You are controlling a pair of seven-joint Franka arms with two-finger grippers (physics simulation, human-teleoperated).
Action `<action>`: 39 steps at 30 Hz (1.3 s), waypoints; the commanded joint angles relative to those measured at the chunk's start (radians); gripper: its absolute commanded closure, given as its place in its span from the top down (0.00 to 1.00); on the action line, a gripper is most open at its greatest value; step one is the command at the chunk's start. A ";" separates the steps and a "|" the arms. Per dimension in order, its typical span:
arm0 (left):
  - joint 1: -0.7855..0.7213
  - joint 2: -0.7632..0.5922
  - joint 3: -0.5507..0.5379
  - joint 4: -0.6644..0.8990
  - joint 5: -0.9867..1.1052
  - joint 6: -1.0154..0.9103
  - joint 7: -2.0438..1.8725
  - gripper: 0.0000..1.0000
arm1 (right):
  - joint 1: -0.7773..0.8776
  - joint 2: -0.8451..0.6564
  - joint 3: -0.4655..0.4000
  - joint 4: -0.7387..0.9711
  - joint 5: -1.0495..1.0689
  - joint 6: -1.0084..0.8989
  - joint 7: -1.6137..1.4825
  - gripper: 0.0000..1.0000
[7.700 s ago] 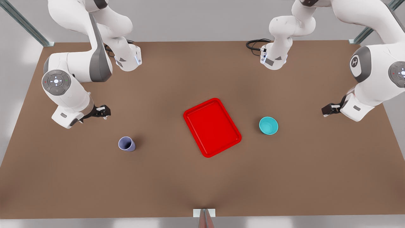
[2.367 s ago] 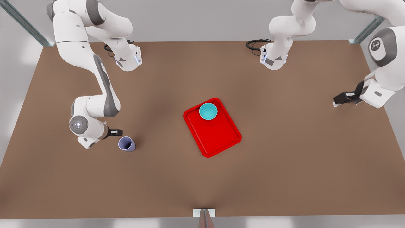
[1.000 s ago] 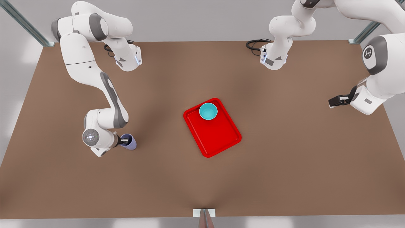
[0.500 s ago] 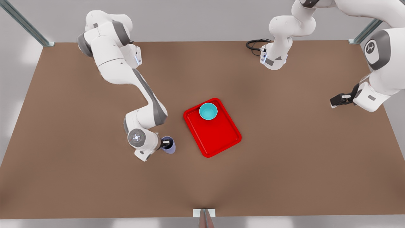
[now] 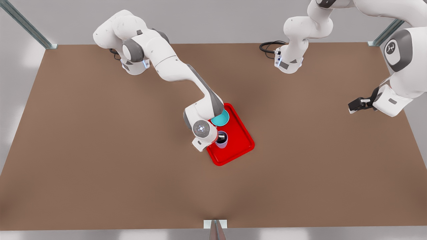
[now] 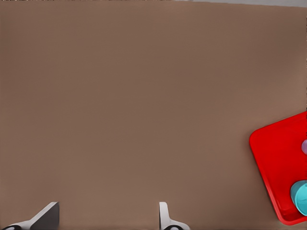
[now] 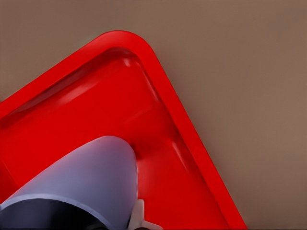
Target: Place the bowl on the tray with the left arm and the cup on the tray with the right arm
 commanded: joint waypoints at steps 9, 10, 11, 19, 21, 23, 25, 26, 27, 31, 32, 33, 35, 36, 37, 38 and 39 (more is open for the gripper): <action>-0.003 -0.003 -0.003 0.025 -0.002 -0.003 0.002 1.00 | 0.015 0.017 0.002 0.007 -0.006 -0.005 0.018 0.29; -0.003 -0.003 -0.004 0.025 -0.002 -0.004 0.002 1.00 | 0.015 0.017 0.000 0.007 -0.006 -0.003 0.018 0.39; -0.001 -0.002 -0.003 0.026 -0.002 -0.003 0.002 1.00 | 0.015 0.017 0.000 0.007 -0.006 -0.003 0.018 0.61; -0.001 -0.003 -0.003 0.031 -0.013 0.000 0.002 1.00 | 0.015 0.017 -0.001 0.007 -0.008 -0.002 0.017 1.00; 0.000 -0.002 0.000 0.029 -0.013 -0.001 0.002 1.00 | 0.015 0.017 -0.001 0.007 -0.008 -0.002 0.017 1.00; 0.003 -0.002 0.000 0.029 -0.011 0.000 0.002 1.00 | 0.015 0.017 0.000 0.007 -0.008 -0.002 0.018 1.00; 0.007 0.000 0.002 0.029 -0.011 0.002 -0.002 1.00 | 0.012 -0.032 0.005 0.005 -0.008 -0.011 0.017 1.00; 0.002 0.001 0.000 0.029 -0.011 0.000 -0.003 1.00 | 0.004 -0.092 0.003 -0.006 -0.008 -0.023 0.014 1.00; 0.000 0.001 0.000 0.029 -0.011 0.000 -0.003 1.00 | -0.009 -0.141 0.003 -0.010 -0.011 -0.093 0.014 1.00; 0.000 0.006 0.000 0.026 -0.009 0.000 0.008 1.00 | -0.238 -0.366 -0.006 -0.003 -0.165 -0.465 -0.313 1.00; -0.001 0.006 0.000 0.028 -0.008 -0.001 0.005 1.00 | -0.293 -0.420 -0.007 -0.003 -0.346 -0.498 -0.483 1.00; -0.001 0.006 0.000 0.028 -0.008 -0.001 0.005 1.00 | -0.350 -0.454 0.005 -0.010 -0.445 -0.495 -0.546 1.00; -0.003 0.006 -0.001 0.026 -0.008 -0.001 0.005 1.00 | -0.638 -0.679 0.310 -0.213 -0.663 -0.420 -0.557 1.00; -0.003 0.006 0.000 0.028 -0.005 -0.001 0.005 1.00 | -0.695 -0.747 0.339 -0.274 -0.664 -0.420 -0.557 1.00; -0.003 0.006 0.000 0.026 -0.005 -0.001 0.006 1.00 | -0.706 -0.782 0.339 -0.302 -0.664 -0.422 -0.551 1.00; -0.004 0.006 -0.001 0.025 -0.003 -0.003 0.006 1.00 | -0.709 -0.791 0.341 -0.302 -0.664 -0.431 -0.549 1.00; -0.004 0.006 -0.001 0.025 -0.003 -0.003 0.006 1.00 | -0.709 -0.793 0.341 -0.302 -0.666 -0.434 -0.549 1.00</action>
